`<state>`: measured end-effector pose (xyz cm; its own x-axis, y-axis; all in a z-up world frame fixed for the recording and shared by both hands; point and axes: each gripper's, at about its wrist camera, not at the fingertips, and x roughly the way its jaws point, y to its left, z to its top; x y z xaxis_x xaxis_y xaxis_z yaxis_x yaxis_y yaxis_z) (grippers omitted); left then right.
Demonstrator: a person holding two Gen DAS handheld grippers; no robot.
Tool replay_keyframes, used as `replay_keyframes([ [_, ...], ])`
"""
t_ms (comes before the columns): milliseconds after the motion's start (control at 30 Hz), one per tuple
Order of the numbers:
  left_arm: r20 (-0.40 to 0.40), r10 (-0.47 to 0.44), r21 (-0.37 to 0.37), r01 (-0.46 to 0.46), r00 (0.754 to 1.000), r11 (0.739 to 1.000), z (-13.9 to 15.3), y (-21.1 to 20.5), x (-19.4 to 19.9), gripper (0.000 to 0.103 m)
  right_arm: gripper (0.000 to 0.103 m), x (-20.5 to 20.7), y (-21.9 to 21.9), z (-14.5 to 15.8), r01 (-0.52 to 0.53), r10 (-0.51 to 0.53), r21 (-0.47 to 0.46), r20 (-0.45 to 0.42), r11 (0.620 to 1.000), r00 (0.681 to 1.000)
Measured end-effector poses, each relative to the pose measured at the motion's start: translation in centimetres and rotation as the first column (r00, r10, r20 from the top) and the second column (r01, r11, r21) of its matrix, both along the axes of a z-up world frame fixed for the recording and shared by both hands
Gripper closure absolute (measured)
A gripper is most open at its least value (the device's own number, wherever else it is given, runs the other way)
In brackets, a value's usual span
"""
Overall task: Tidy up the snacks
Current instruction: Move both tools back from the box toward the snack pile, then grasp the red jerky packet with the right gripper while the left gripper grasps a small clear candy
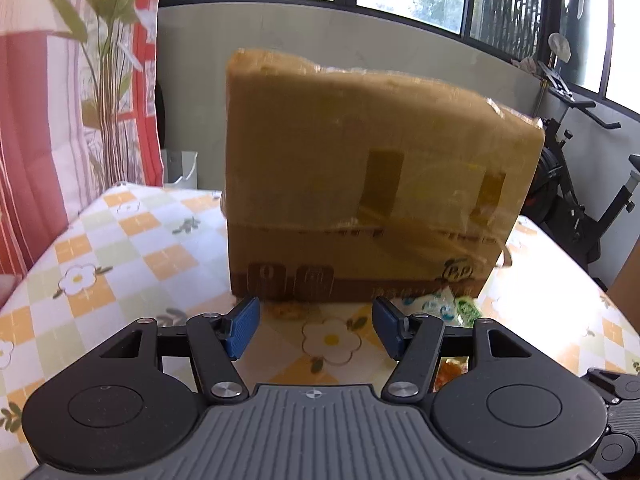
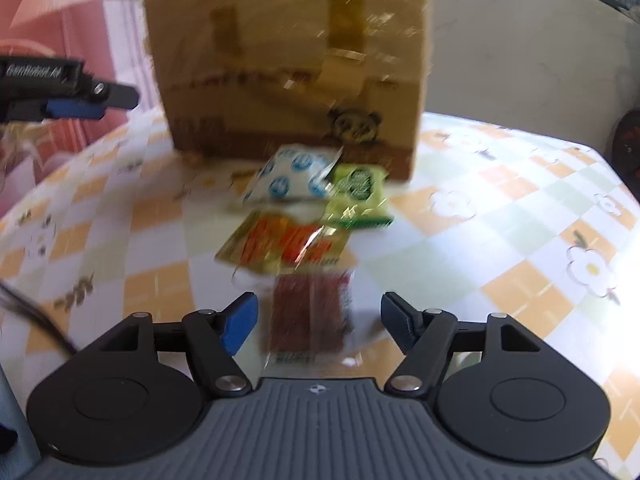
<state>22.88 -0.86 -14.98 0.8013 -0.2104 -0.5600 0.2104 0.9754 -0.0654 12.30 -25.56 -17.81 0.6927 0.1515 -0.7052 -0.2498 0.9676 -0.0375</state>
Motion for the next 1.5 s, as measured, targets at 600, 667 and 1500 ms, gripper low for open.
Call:
replay_keyframes([
  [600, -0.094, -0.004, 0.023, 0.007, 0.996, 1.0, -4.0, 0.1, 0.9, 0.044, 0.063, 2.8, -2.3, 1.5, 0.031, -0.036, 0.035, 0.151, 0.999, 0.988],
  [667, -0.097, 0.001, 0.028, 0.001, 0.995, 1.0, -4.2, 0.0, 1.3, 0.044, 0.063, 3.8, -2.9, 1.0, 0.053, -0.057, 0.027, 0.168, 0.998, 0.984],
  [1500, -0.147, 0.063, 0.145, -0.041, 0.987, 0.989, -7.2, -3.4, 11.3, 0.052, 0.063, 4.1, -4.5, -0.2, 0.089, -0.115, 0.143, 0.188, 0.986, 0.975],
])
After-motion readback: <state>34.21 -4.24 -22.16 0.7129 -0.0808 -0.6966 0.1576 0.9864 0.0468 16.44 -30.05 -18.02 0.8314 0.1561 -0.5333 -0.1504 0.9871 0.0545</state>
